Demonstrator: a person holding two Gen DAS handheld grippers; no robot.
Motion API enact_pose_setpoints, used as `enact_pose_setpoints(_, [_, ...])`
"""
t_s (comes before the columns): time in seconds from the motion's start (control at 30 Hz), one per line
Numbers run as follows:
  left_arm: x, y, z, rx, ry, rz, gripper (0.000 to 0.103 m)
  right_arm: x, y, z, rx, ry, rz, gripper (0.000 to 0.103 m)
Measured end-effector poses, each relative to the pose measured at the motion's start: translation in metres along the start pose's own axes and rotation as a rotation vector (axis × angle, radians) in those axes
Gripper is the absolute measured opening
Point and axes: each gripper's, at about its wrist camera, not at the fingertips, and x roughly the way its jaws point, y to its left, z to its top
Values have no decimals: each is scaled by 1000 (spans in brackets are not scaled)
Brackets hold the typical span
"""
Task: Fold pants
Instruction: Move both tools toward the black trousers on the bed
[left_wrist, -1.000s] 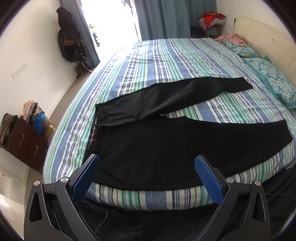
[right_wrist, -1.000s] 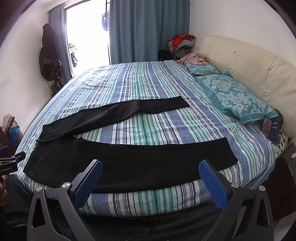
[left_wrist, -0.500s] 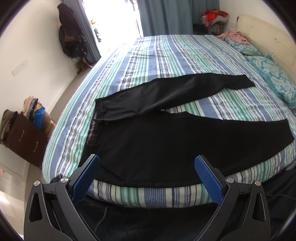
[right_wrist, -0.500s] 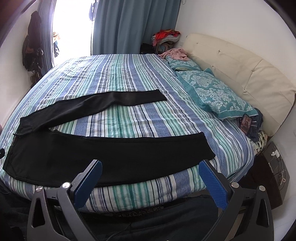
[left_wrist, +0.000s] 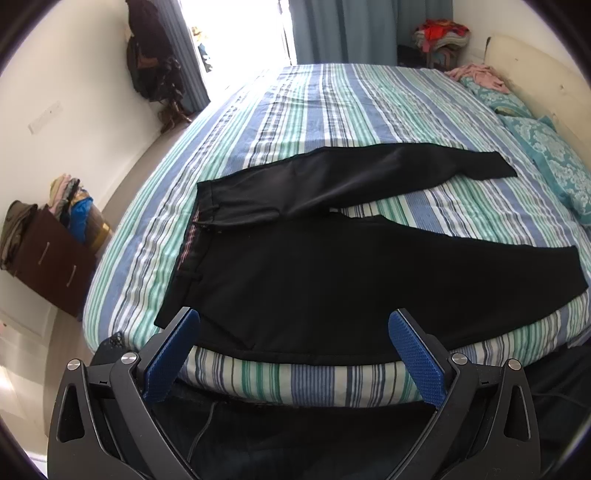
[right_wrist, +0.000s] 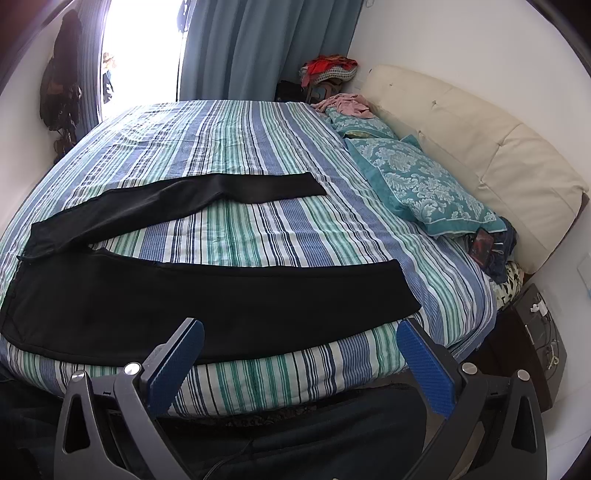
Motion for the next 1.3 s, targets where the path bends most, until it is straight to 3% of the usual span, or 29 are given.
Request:
enact_pose_setpoints(0.9, [-4, 1, -7, -7, 3, -6, 102, -3, 1, -3, 7, 7, 9, 103])
enact_pose_setpoints(1.3, [0, -9, 10, 9, -17, -27, 102, -21, 29, 6, -22, -107, 237, 103])
